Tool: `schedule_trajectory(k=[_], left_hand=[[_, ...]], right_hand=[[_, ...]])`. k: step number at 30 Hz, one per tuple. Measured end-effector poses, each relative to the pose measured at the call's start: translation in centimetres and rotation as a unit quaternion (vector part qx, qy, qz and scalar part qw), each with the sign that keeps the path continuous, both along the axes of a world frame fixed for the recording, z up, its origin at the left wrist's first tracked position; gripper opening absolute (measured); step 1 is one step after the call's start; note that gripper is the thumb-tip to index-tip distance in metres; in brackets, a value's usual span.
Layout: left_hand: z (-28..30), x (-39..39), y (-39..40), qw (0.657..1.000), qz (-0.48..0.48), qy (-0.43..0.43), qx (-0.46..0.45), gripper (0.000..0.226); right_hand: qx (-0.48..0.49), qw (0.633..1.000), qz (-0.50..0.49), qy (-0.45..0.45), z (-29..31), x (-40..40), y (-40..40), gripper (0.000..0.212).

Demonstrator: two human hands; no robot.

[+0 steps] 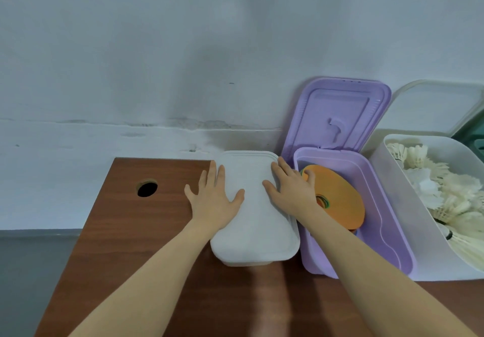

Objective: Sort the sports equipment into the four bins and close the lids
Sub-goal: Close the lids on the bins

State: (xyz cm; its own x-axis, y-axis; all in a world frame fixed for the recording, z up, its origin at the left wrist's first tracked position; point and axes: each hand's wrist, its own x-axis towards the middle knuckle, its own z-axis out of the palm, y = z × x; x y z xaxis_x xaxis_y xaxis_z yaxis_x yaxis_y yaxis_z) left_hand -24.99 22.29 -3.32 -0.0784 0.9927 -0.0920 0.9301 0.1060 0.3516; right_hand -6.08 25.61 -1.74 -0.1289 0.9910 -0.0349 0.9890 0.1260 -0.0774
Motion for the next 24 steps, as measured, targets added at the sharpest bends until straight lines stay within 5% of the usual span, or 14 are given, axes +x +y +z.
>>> schedule_trajectory(k=[8, 16, 24], left_hand=[[2.1, -1.5, 0.7, 0.995, -0.057, 0.077, -0.029, 0.073], [5.9, 2.2, 1.7, 0.985, -0.088, 0.086, 0.117, 0.06], [10.5, 11.8, 6.9, 0.97, -0.103, 0.12, 0.182, 0.065]], right_hand=[[-0.036, 0.999, 0.004, -0.003, 0.8, 0.3, -0.4, 0.06], [0.086, 0.996, 0.014, 0.035, 4.4, 3.6, -0.3, 0.053], [0.192, 0.98, -0.004, 0.05, 8.6, 14.8, 4.7, 0.056]])
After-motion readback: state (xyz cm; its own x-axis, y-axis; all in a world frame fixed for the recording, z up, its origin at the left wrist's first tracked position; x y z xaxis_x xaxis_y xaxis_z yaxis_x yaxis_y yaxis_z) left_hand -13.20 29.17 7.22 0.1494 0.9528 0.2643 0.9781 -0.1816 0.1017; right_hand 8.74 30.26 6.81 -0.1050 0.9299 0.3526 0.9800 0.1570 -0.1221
